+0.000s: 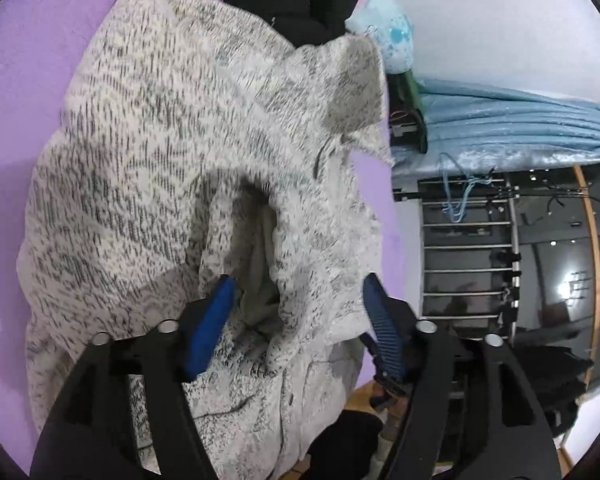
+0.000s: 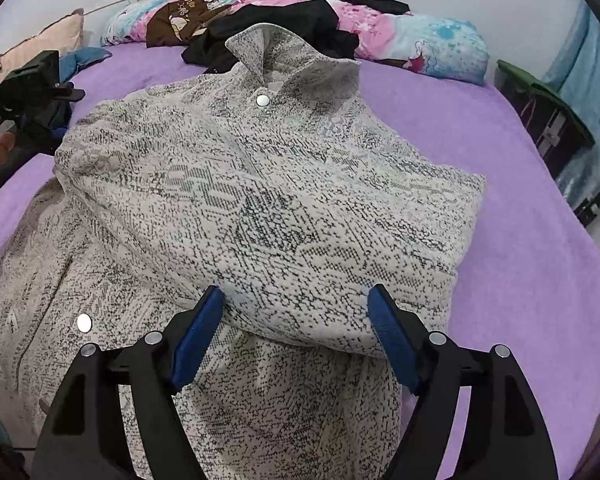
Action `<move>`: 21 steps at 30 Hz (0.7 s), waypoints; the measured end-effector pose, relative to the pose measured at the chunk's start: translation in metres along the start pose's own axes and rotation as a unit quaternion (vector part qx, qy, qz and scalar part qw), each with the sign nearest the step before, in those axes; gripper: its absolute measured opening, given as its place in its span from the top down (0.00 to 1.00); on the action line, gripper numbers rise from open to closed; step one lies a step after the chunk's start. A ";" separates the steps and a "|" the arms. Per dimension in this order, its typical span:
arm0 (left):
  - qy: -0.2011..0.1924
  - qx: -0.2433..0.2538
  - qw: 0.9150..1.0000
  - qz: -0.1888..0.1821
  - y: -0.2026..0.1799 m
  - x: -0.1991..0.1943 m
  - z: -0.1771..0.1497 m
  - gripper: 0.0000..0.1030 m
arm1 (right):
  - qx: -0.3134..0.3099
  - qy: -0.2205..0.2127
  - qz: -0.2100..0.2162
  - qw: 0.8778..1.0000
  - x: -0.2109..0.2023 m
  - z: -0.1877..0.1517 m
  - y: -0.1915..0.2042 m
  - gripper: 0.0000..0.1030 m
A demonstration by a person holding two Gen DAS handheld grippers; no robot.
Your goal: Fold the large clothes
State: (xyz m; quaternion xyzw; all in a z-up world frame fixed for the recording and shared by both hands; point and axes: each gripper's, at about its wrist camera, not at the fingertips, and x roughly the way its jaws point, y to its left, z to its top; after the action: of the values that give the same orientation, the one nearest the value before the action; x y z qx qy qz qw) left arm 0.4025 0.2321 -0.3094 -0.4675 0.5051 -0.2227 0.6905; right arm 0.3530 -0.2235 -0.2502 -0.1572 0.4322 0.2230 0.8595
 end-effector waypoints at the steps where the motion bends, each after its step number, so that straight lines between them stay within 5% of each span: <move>1: 0.004 0.003 1.000 0.002 -0.001 0.003 -0.002 0.36 | 0.001 0.000 0.000 1.000 -0.001 -0.001 0.000 0.28; 11: 0.016 0.028 0.999 0.022 -0.009 0.034 -0.008 0.41 | -0.009 0.013 -0.029 0.999 0.001 -0.012 -0.009 0.27; 13: 0.020 0.029 0.999 0.024 -0.007 0.038 -0.009 0.71 | -0.011 0.015 -0.038 0.999 0.002 -0.014 -0.011 0.23; 14: 0.022 0.027 0.999 0.024 -0.007 0.039 -0.009 0.76 | -0.012 0.015 -0.045 0.999 0.002 -0.015 -0.011 0.22; 21: 0.007 0.036 0.999 0.013 -0.011 0.037 -0.010 0.91 | -0.025 0.019 -0.076 0.997 0.002 -0.021 -0.022 0.21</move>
State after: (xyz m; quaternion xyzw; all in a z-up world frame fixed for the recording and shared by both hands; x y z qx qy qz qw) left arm 0.4096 0.1940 -0.3189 -0.4345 0.5073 -0.2346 0.7063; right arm 0.3516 -0.2513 -0.2626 -0.2151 0.4297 0.1644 0.8614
